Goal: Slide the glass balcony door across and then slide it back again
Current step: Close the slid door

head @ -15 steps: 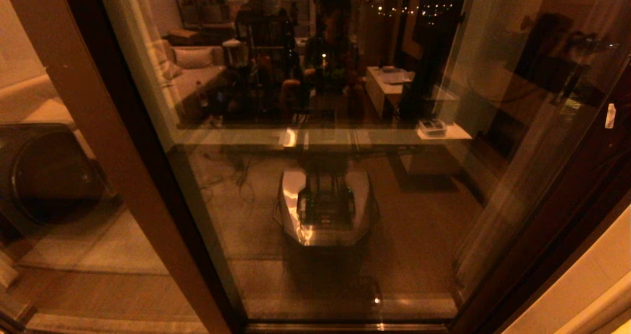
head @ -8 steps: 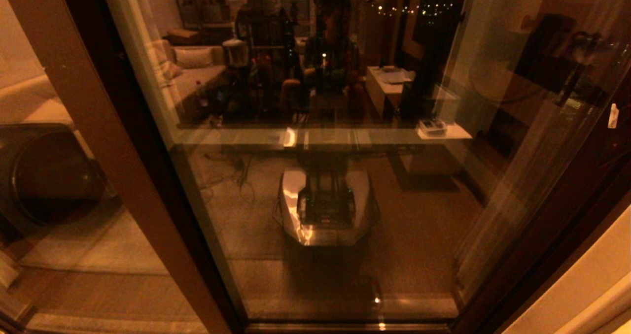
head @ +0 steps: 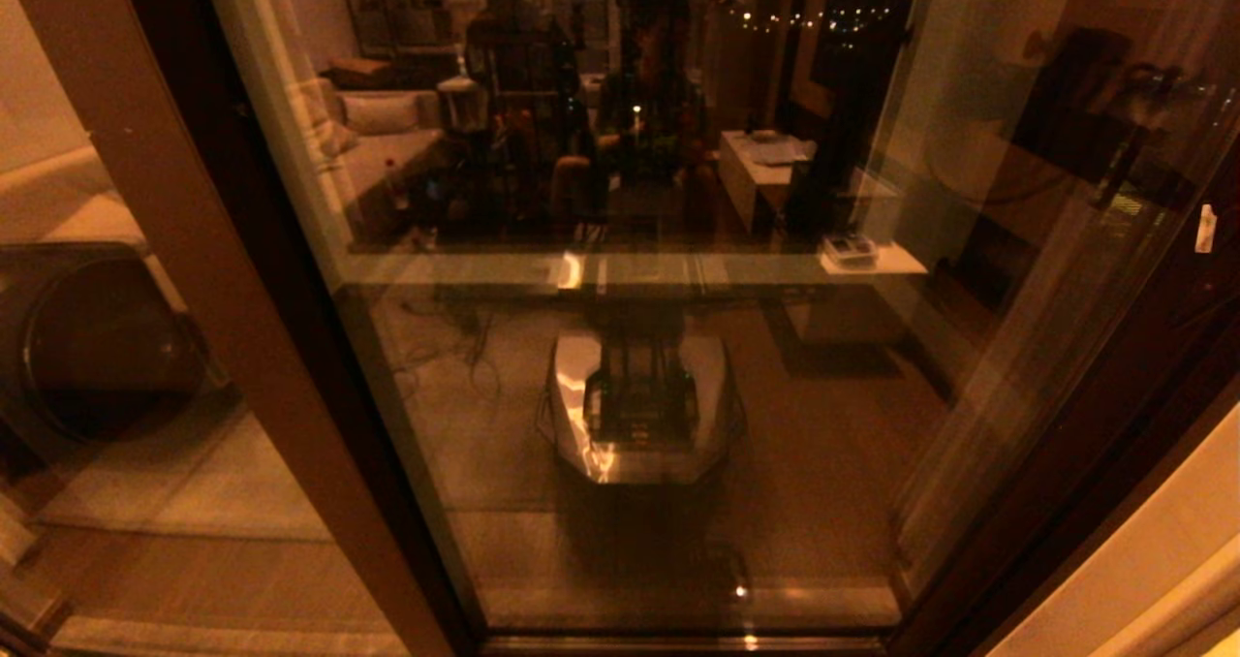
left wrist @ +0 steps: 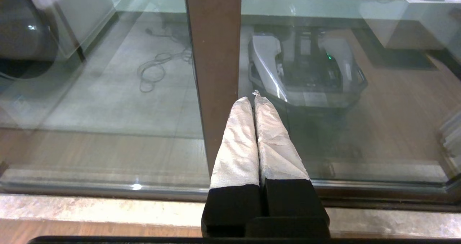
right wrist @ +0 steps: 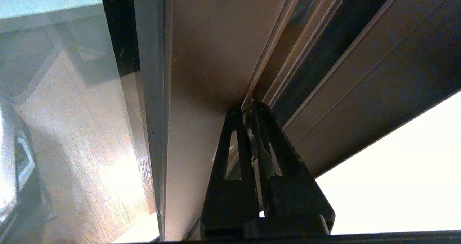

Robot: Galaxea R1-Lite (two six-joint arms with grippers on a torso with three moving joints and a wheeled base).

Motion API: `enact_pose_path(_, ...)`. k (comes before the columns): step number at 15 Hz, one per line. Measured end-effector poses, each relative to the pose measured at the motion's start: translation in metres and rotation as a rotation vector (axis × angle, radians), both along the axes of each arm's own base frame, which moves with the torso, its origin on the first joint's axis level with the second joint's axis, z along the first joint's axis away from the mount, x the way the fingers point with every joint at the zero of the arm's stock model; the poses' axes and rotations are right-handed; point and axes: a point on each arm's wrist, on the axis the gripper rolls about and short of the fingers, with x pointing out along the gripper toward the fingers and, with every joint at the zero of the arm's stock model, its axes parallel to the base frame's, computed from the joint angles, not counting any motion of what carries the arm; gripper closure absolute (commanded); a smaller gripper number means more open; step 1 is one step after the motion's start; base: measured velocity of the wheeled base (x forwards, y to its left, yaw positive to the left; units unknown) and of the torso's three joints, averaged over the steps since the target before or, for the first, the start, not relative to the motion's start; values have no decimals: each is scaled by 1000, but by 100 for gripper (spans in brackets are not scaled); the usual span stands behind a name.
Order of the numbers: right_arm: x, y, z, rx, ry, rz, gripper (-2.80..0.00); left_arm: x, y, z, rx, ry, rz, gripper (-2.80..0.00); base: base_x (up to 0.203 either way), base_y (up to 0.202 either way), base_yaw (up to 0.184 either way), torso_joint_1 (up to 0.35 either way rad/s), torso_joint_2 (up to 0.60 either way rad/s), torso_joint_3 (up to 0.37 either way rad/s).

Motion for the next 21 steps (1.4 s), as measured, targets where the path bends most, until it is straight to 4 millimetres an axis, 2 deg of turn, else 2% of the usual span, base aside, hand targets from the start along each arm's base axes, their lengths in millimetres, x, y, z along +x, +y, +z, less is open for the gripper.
enact_pose_path(15,0,-3,-2,2,2,-10,0,0,0,0,0,0,0,0,0,0,0,0,0,0)
enact_pose_path(18,-9,4,3,0,-5,19,0,0,0,0,0,0,0,0,0,0,0,0,0,0)
enact_pose_path(21,-28,23,14,-10,-27,66,0,0,0,0,0,0,0,0,0,0,0,0,0,0)
